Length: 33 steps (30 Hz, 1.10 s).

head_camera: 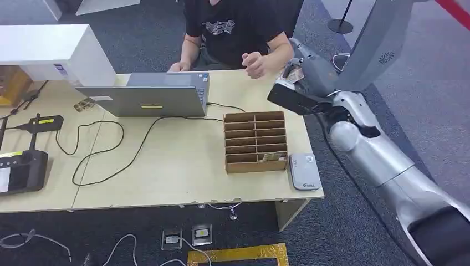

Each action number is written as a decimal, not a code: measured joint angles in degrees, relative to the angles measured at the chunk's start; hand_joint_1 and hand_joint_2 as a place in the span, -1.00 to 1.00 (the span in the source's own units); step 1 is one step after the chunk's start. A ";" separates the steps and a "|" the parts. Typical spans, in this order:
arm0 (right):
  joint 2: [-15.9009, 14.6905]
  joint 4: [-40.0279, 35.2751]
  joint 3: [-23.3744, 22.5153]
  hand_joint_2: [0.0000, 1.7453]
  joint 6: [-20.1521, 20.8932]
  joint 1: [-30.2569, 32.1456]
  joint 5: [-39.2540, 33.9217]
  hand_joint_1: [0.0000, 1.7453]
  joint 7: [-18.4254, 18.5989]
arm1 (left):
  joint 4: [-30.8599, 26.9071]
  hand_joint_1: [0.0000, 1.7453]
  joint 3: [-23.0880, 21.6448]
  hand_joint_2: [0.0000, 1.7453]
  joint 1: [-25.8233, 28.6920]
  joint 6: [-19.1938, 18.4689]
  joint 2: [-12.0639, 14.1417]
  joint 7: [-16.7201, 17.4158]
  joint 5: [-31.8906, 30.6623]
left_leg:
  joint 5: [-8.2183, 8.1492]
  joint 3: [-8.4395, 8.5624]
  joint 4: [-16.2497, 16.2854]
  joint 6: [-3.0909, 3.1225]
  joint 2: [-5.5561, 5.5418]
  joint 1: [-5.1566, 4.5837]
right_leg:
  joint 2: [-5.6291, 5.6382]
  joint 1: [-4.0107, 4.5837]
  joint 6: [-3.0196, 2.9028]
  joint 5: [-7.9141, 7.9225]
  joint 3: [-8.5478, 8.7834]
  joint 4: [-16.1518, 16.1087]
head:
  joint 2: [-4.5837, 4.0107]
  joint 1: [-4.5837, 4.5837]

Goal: Pass the card to the sensor for recognition and then transmit it.

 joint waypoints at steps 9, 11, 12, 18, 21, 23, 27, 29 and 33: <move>7.02 9.88 2.38 1.00 -0.55 -0.46 4.48 1.00 1.53 | 0.00 -1.00 -1.36 -1.00 -0.64 0.00 0.07 1.03 -1.79 | 0.00 -0.01 0.01 0.00 0.02 -0.02 | 0.02 -0.03 0.00 0.01 0.01 -0.11 | 0.00 -0.02; 7.65 11.28 2.41 1.00 -0.55 -0.42 5.05 1.00 1.71 | 0.00 -1.00 -1.44 -1.00 -1.13 0.00 0.09 1.27 -2.21 | 0.00 -0.01 0.01 0.00 0.02 -0.02 | 0.02 -0.03 -0.01 0.03 0.01 -0.12 | 0.00 0.00; 7.91 11.94 2.41 1.00 -0.55 -0.43 5.18 1.00 1.90 | 0.00 -1.00 -1.55 -1.00 -1.39 0.00 0.13 1.35 -2.32 | 0.00 -0.01 0.01 0.00 0.02 -0.02 | 0.02 -0.03 -0.02 0.04 0.01 -0.11 | 0.00 -0.02; 8.79 15.37 2.43 1.00 -2.06 -0.42 8.48 1.00 2.36 | 0.00 -1.00 -2.60 -1.00 -2.29 0.00 0.15 2.38 -2.76 | 0.00 0.00 0.02 0.00 0.04 -0.01 | 0.10 -0.02 -0.05 0.05 -0.01 -0.11 | 0.00 0.00; 9.05 16.71 2.45 1.00 -3.02 -0.42 10.30 1.00 2.64 | 0.00 -1.00 -2.82 -1.00 -2.45 0.00 0.15 2.75 -2.89 | 0.00 0.01 0.02 0.00 0.05 -0.01 | 0.11 -0.02 -0.05 0.05 -0.03 -0.11 | 0.00 -0.02; 9.05 17.18 2.45 1.00 -3.37 -0.43 11.24 1.00 2.80 | 0.00 -1.00 -2.89 -1.00 -2.55 0.00 0.15 3.06 -2.95 | -0.01 -0.01 0.01 0.00 0.05 -0.01 | 0.12 -0.02 -0.05 0.05 -0.03 -0.12 | 0.00 0.00; 9.38 19.20 2.45 -1.00 -3.74 -0.52 12.07 -1.00 2.86 | 0.00 -1.00 -3.80 -1.00 -3.01 0.00 0.15 3.17 -3.10 | -0.01 -0.01 0.02 0.00 0.05 -0.01 | 0.12 -0.02 -0.05 0.05 -0.03 -0.12 | 0.00 0.00; 9.38 19.46 2.45 -1.00 -4.17 -0.51 12.65 -1.00 2.80 | 0.00 -1.00 -3.87 -1.00 -3.09 0.00 0.15 3.17 -3.10 | -0.01 0.00 0.02 0.00 0.09 -0.02 | 0.17 -0.02 -0.05 0.05 -0.03 -0.12 | 0.00 -0.02; 9.64 20.14 2.38 -1.00 -4.68 -0.49 13.73 -1.00 1.42 | 0.00 -1.00 -3.96 -1.00 -3.36 0.00 0.15 3.17 -3.10 | -0.01 0.00 0.02 0.00 0.11 -0.02 | 0.18 -0.02 -0.05 0.06 -0.04 -0.12 | 0.00 -0.02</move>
